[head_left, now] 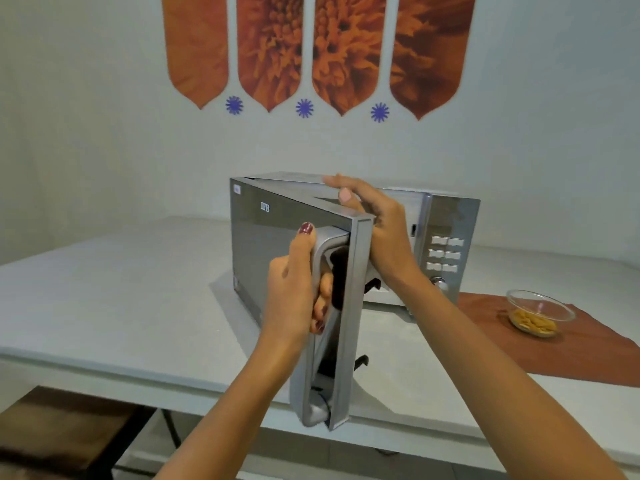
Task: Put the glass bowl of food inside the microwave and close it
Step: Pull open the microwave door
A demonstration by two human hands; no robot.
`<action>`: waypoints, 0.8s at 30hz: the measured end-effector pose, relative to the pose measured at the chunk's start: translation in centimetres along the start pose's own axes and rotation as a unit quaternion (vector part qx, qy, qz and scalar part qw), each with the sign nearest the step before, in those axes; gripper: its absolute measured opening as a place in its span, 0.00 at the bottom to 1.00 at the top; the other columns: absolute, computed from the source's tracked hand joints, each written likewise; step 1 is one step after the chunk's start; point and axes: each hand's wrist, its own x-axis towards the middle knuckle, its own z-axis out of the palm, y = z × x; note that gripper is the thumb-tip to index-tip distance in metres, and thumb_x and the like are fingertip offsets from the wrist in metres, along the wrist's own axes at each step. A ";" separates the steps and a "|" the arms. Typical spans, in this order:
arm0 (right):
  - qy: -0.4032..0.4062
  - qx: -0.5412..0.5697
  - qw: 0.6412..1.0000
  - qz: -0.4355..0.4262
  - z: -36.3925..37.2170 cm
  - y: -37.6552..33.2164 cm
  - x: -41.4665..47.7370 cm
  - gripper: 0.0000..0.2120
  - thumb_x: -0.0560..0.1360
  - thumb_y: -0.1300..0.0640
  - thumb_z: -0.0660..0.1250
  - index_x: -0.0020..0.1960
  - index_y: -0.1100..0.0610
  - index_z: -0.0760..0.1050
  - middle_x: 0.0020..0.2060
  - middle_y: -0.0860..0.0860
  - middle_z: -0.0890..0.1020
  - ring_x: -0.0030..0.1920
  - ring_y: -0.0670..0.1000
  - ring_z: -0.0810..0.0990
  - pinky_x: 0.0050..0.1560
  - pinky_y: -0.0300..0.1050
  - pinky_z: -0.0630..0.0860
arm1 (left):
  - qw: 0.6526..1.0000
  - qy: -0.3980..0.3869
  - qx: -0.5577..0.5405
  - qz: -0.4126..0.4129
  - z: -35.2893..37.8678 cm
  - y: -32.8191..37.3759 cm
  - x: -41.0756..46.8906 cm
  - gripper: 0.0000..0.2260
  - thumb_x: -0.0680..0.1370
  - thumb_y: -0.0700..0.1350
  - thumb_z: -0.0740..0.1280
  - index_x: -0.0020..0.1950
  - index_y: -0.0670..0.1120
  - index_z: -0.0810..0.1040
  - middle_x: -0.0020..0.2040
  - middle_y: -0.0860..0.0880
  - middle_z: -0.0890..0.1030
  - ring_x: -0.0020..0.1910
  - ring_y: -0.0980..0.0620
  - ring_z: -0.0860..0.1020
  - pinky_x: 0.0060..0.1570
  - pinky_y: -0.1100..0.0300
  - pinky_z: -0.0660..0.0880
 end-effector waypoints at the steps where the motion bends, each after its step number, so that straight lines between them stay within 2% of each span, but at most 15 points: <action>1: -0.014 0.024 1.000 -0.003 0.9 -0.4 -0.1 0.13 0.80 0.55 0.61 0.59 0.56 0.80 0.60 0.49 0.82 0.66 0.44 0.75 0.69 0.46 0.71 | 1.000 0.019 0.011 0.012 -0.9 0.2 -0.3 0.28 0.79 0.61 0.51 0.24 0.45 0.66 0.18 0.51 0.65 0.16 0.54 0.62 0.19 0.65 0.60; 4: -0.046 0.083 0.995 -0.010 3.4 -1.3 -0.6 0.14 0.81 0.57 0.59 0.58 0.60 0.81 0.58 0.51 0.83 0.65 0.45 0.76 0.67 0.40 0.71 | 0.995 0.068 0.040 0.055 -3.6 0.5 -1.2 0.28 0.78 0.63 0.50 0.26 0.46 0.67 0.19 0.51 0.66 0.17 0.54 0.63 0.19 0.64 0.62; 7: -0.052 0.120 0.991 -0.026 5.5 -1.8 -0.9 0.15 0.81 0.57 0.57 0.58 0.61 0.80 0.58 0.53 0.83 0.65 0.47 0.77 0.66 0.42 0.72 | 0.990 0.095 0.060 0.085 -5.7 0.9 -1.8 0.28 0.73 0.66 0.49 0.29 0.43 0.68 0.20 0.49 0.65 0.18 0.54 0.62 0.19 0.64 0.62; 10: -0.053 0.137 0.988 -0.053 7.5 -2.4 -1.2 0.14 0.81 0.59 0.57 0.58 0.62 0.79 0.56 0.55 0.83 0.61 0.50 0.78 0.62 0.40 0.74 | 0.979 0.147 0.083 0.111 -8.0 1.0 -2.0 0.30 0.78 0.66 0.49 0.28 0.44 0.69 0.21 0.50 0.66 0.18 0.54 0.63 0.19 0.65 0.62; 12: -0.051 0.141 0.986 -0.070 8.7 -2.7 -1.4 0.13 0.81 0.61 0.58 0.59 0.63 0.78 0.56 0.55 0.82 0.61 0.50 0.78 0.61 0.41 0.74 | 0.969 0.179 0.103 0.137 -9.3 1.0 -2.2 0.29 0.80 0.62 0.48 0.28 0.45 0.71 0.21 0.50 0.68 0.18 0.54 0.64 0.19 0.65 0.63; 15: -0.047 0.137 0.985 -0.092 10.6 -2.9 -1.7 0.13 0.80 0.62 0.59 0.61 0.61 0.77 0.58 0.53 0.82 0.62 0.50 0.78 0.63 0.50 0.75 | 0.940 0.243 0.151 0.189 -10.9 1.2 -2.6 0.25 0.83 0.54 0.49 0.31 0.48 0.73 0.24 0.50 0.72 0.21 0.56 0.68 0.22 0.65 0.66; 16: -0.045 0.132 0.986 -0.095 11.1 -3.0 -1.8 0.13 0.80 0.61 0.59 0.63 0.60 0.77 0.59 0.52 0.81 0.63 0.49 0.77 0.64 0.51 0.75 | 0.924 0.263 0.172 0.217 -11.2 1.3 -2.7 0.21 0.83 0.53 0.51 0.35 0.49 0.75 0.28 0.52 0.74 0.24 0.57 0.71 0.25 0.68 0.67; 18: -0.047 0.134 0.986 -0.091 12.2 -3.2 -2.1 0.15 0.80 0.61 0.59 0.66 0.59 0.74 0.63 0.51 0.79 0.67 0.47 0.75 0.68 0.49 0.73 | 0.882 0.302 0.241 0.270 -11.8 1.8 -3.1 0.15 0.81 0.52 0.54 0.51 0.49 0.79 0.45 0.52 0.79 0.38 0.61 0.77 0.36 0.73 0.71; 20: -0.049 0.135 0.986 -0.090 13.4 -3.3 -2.4 0.17 0.80 0.62 0.59 0.68 0.59 0.72 0.66 0.51 0.77 0.70 0.46 0.71 0.71 0.47 0.69 | 0.833 0.335 0.320 0.301 -12.4 2.5 -3.4 0.17 0.80 0.51 0.56 0.66 0.48 0.75 0.61 0.52 0.74 0.57 0.63 0.75 0.52 0.74 0.71; 22: -0.054 0.137 0.985 -0.094 14.7 -3.5 -2.6 0.18 0.80 0.63 0.60 0.70 0.59 0.70 0.68 0.51 0.75 0.72 0.46 0.69 0.72 0.47 0.67 | 0.789 0.334 0.397 0.327 -12.9 2.9 -3.8 0.20 0.79 0.48 0.60 0.71 0.48 0.71 0.69 0.51 0.69 0.68 0.59 0.69 0.65 0.65 0.70; 24: -0.056 0.124 0.986 -0.099 15.9 -3.7 -2.5 0.19 0.80 0.63 0.59 0.71 0.59 0.68 0.70 0.51 0.73 0.74 0.46 0.66 0.73 0.47 0.66 | 0.766 0.312 0.446 0.341 -13.4 2.8 -3.8 0.22 0.79 0.45 0.62 0.73 0.48 0.68 0.73 0.50 0.66 0.72 0.60 0.64 0.65 0.49 0.72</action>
